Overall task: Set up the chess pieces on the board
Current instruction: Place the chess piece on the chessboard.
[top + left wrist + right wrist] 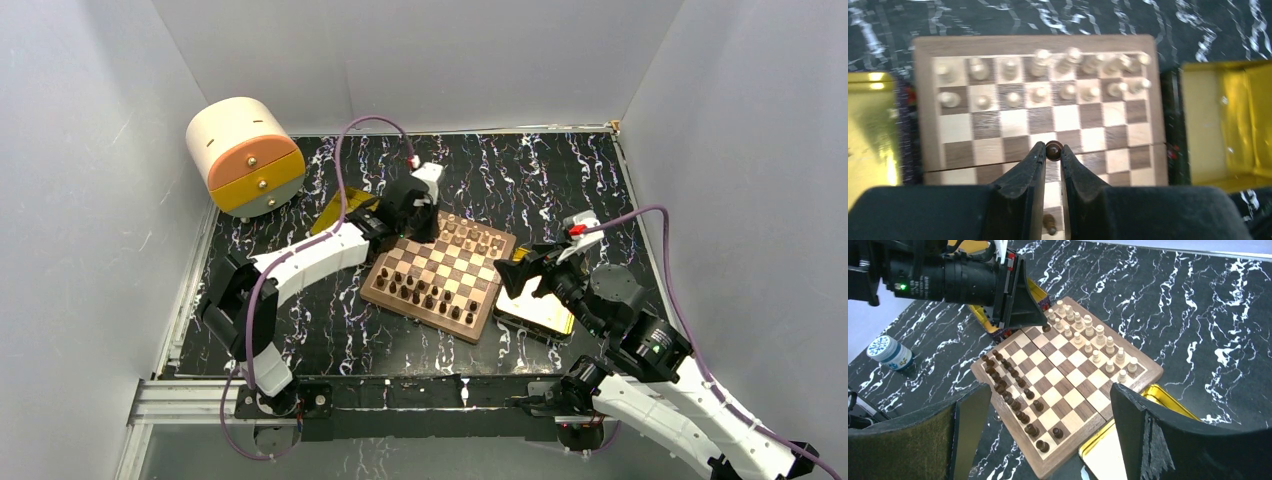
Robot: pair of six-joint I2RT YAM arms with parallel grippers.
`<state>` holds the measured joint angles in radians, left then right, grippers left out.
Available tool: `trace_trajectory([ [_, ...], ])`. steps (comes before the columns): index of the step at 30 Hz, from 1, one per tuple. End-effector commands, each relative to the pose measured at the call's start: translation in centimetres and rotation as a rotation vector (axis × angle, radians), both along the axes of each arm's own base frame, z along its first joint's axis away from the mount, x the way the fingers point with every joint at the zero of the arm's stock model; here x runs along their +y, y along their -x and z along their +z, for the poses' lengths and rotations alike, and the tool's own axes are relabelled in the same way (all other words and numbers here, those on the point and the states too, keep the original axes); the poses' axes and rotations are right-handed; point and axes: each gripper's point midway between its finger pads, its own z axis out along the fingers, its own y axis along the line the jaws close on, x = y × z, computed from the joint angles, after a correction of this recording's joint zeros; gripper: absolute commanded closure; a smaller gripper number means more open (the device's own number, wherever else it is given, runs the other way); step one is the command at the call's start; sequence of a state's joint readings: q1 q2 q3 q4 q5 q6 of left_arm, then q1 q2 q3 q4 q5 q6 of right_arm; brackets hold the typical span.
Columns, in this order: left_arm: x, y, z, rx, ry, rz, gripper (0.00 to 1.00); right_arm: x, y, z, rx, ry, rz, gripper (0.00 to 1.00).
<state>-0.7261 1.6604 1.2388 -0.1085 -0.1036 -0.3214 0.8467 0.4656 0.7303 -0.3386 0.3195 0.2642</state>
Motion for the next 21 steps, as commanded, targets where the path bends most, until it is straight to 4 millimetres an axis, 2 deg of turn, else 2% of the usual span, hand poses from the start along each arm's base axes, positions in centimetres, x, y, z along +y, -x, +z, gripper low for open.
trace_trajectory([
  [1,-3.4,2.3,1.0,-0.048,0.026,-0.152,1.0,-1.1,0.5,1.6,-0.006,-0.049,-0.034,0.01],
  [10,-7.0,6.5,-0.9,-0.063,0.058,-0.353,1.0,-2.6,0.6,2.0,-0.023,-0.067,-0.086,0.01],
  [15,-8.1,8.4,-2.2,-0.07,0.052,-0.438,1.0,-3.0,0.6,2.3,-0.041,-0.048,-0.098,0.01],
  [21,-8.5,9.5,-3.1,-0.052,0.069,-0.467,1.0,-3.7,0.6,2.6,-0.054,-0.04,-0.119,0.01],
])
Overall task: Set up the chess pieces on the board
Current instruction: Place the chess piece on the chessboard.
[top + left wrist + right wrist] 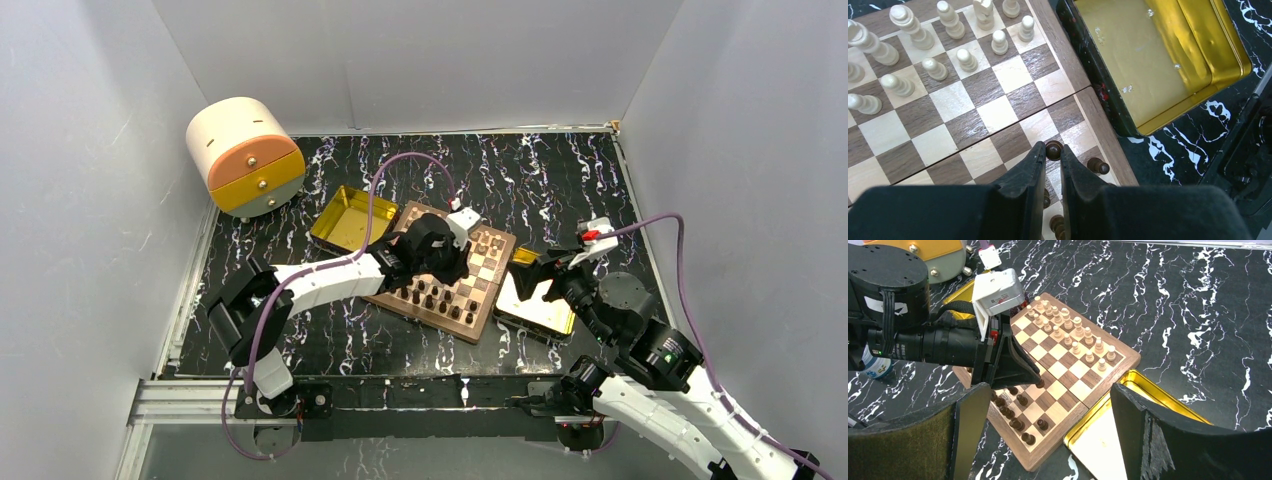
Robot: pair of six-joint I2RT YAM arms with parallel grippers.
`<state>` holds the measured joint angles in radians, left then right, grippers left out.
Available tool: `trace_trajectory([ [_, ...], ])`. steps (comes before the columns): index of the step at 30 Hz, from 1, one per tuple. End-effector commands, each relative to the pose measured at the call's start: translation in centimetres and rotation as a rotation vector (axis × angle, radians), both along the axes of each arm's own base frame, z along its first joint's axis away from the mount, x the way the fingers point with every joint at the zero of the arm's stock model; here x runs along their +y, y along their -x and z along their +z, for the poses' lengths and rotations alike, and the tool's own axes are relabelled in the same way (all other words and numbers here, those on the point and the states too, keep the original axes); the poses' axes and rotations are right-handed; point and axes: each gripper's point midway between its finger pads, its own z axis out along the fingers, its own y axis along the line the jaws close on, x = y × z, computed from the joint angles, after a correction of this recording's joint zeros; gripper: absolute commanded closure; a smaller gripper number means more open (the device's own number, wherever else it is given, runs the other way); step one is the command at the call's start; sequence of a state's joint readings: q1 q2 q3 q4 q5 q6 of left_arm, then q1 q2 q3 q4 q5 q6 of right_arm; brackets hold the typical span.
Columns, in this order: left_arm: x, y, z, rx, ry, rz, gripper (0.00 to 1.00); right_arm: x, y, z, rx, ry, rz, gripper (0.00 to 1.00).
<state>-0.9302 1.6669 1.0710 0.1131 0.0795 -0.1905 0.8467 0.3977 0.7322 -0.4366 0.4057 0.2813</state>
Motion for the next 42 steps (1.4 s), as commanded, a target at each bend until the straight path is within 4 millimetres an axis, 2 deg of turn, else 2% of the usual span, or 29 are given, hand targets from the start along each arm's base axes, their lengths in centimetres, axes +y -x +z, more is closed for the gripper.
trace_trajectory([
  [1,-0.7,0.5,0.1,-0.01,0.035,-0.045,1.0,-1.2,0.2,3.4,-0.076,-0.056,-0.032,0.01],
  [11,-0.7,2.8,-1.4,-0.007,0.013,-0.125,1.0,-1.5,0.3,3.6,-0.08,-0.067,-0.045,0.01],
  [21,-1.0,3.6,-2.6,0.012,0.002,-0.157,1.0,-1.7,0.3,3.4,-0.077,-0.065,-0.053,0.01],
  [42,0.0,4.5,-4.0,0.025,-0.046,-0.151,1.0,-1.5,0.2,3.1,-0.075,-0.066,-0.047,0.01],
])
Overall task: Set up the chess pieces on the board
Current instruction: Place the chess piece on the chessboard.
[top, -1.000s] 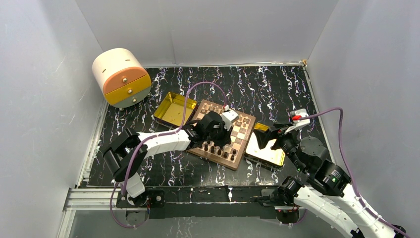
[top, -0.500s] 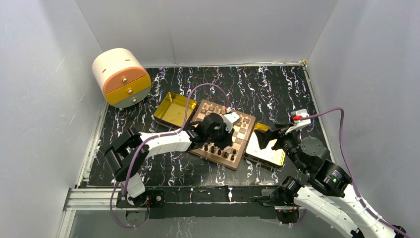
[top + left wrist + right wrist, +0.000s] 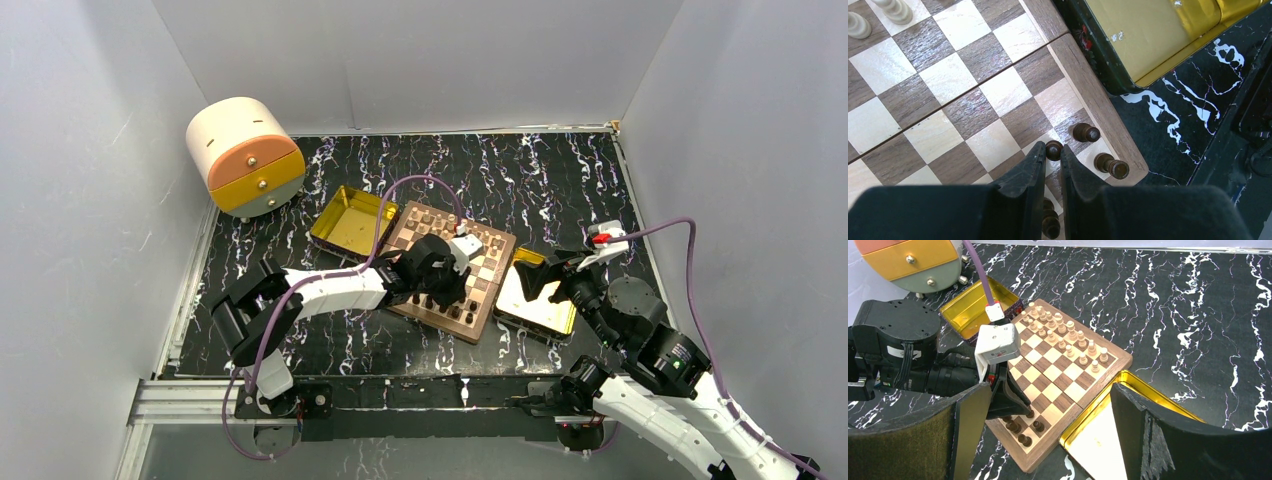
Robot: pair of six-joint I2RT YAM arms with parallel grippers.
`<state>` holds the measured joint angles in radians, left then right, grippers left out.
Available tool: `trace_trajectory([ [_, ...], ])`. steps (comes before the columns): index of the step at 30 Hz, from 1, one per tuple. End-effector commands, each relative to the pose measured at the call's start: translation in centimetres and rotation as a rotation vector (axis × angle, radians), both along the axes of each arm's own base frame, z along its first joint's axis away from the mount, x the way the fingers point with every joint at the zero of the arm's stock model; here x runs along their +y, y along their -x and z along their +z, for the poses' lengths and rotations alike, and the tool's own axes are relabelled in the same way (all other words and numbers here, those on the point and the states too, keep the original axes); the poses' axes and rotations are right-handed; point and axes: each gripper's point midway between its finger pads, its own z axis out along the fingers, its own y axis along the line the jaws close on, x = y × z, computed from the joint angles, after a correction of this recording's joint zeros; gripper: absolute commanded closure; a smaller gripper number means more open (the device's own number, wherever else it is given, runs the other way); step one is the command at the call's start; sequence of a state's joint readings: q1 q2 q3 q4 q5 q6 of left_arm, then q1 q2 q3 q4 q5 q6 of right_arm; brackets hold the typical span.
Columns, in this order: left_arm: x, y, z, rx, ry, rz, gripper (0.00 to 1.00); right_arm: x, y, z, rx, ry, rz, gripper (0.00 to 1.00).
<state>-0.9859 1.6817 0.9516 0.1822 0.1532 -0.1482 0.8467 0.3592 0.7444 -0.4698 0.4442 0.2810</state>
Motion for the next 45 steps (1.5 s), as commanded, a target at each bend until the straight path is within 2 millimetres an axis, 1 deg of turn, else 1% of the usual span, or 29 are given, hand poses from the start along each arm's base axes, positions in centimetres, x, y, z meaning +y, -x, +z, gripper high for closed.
trace_trajectory([
  [1,0.1,0.1,0.1,-0.019,-0.004,-0.01,1.0,-0.2,-0.1,2.5,-0.06,-0.056,-0.008,0.01],
  [8,0.3,0.0,-0.1,-0.025,-0.012,-0.008,0.99,-0.1,-0.1,2.4,-0.056,-0.059,-0.006,0.01],
  [11,0.4,0.0,-0.2,-0.025,-0.016,-0.005,0.92,-0.1,-0.1,2.4,-0.056,-0.057,-0.007,0.01],
  [20,0.4,0.1,0.3,-0.031,-0.012,-0.011,0.83,0.0,-0.1,2.1,-0.052,-0.059,-0.005,0.01],
  [36,0.1,0.4,0.8,-0.019,0.009,-0.024,0.78,-0.3,0.0,1.9,-0.052,-0.058,-0.015,0.01],
  [40,-0.3,0.2,1.8,-0.023,0.032,-0.015,0.76,-0.1,-0.1,1.7,-0.043,-0.058,-0.014,0.01],
  [45,-0.7,-1.2,4.5,-0.051,0.069,0.065,0.69,0.3,-0.2,0.9,-0.006,-0.061,-0.009,0.01],
])
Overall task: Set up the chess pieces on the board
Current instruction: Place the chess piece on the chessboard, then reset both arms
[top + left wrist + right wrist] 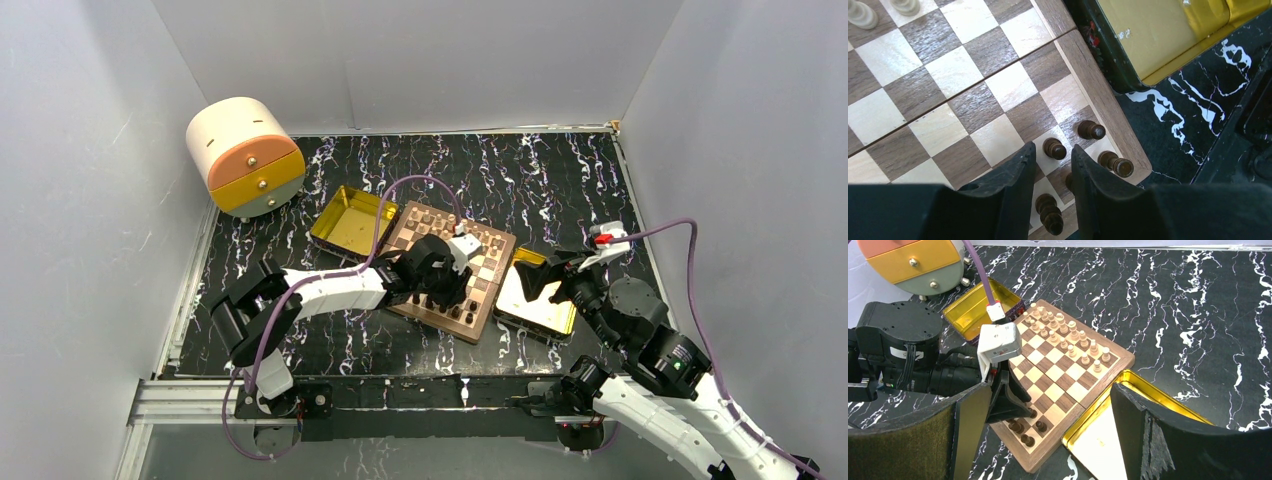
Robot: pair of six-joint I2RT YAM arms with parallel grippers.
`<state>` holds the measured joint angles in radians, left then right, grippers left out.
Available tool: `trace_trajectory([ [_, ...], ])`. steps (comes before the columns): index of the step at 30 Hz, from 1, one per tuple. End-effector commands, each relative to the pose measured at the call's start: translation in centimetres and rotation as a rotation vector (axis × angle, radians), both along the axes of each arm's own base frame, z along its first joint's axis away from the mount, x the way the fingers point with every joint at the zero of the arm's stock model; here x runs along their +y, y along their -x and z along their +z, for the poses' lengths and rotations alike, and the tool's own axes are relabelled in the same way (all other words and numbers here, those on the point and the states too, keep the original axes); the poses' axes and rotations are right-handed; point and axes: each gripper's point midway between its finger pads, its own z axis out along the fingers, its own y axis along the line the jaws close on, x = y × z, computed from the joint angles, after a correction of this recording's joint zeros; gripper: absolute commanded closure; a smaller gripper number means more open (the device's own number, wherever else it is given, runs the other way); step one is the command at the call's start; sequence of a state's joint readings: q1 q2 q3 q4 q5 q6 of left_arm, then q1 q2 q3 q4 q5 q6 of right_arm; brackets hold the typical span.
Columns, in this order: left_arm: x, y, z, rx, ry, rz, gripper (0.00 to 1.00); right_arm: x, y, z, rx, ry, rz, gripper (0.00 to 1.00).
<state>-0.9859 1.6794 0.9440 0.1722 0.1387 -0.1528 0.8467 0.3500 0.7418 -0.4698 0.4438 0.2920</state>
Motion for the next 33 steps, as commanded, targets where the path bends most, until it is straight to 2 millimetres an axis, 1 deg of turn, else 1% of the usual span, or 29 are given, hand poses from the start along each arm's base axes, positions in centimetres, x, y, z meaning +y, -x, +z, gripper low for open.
trace_trajectory([
  [1,-1.2,-1.6,5.6,-0.063,0.094,0.068,0.66,0.5,-0.3,0.6,0.005,-0.048,-0.008,0.01],
  [5,-1.2,-3.2,8.5,-0.091,0.131,0.166,0.56,1.0,-0.1,-0.4,0.052,-0.06,0.001,0.01],
  [9,-0.2,-5.4,11.6,-0.122,0.151,0.299,0.45,1.5,0.0,-1.6,0.118,-0.067,0.005,0.01],
  [12,1.7,-7.2,13.4,-0.115,0.152,0.434,0.38,1.8,0.0,-2.7,0.182,-0.078,-0.015,0.01],
  [15,4.3,-9.0,14.4,-0.057,0.165,0.572,0.31,2.1,0.2,-3.5,0.245,-0.086,-0.023,0.01],
  [16,5.1,-9.4,14.6,-0.032,0.171,0.608,0.27,2.3,0.3,-3.7,0.262,-0.084,-0.018,0.01],
  [17,5.8,-9.7,14.8,-0.014,0.173,0.632,0.15,2.5,0.3,-3.8,0.277,-0.084,-0.014,0.01],
  [18,6.4,-9.7,15.1,-0.008,0.171,0.644,0.12,2.7,0.3,-3.9,0.291,-0.089,-0.017,0.01],
  [19,6.9,-9.6,15.3,-0.011,0.168,0.65,0.11,2.8,0.2,-4.1,0.304,-0.094,-0.022,0.01],
  [22,8.4,-9.0,16.2,-0.043,0.169,0.662,0.11,3.2,0.2,-4.4,0.345,-0.097,-0.029,0.01],
  [26,10.8,-8.1,17.4,-0.079,0.203,0.72,0.1,2.8,-0.2,-4.8,0.408,-0.113,-0.107,0.01],
  [29,12.1,-6.9,17.5,-0.083,0.212,0.719,0.1,2.9,-0.3,-4.7,0.426,-0.108,-0.122,0.01],
  [33,13.2,-5.5,17.3,-0.086,0.215,0.696,0.1,3.1,-0.5,-4.7,0.432,-0.111,-0.127,0.01],
])
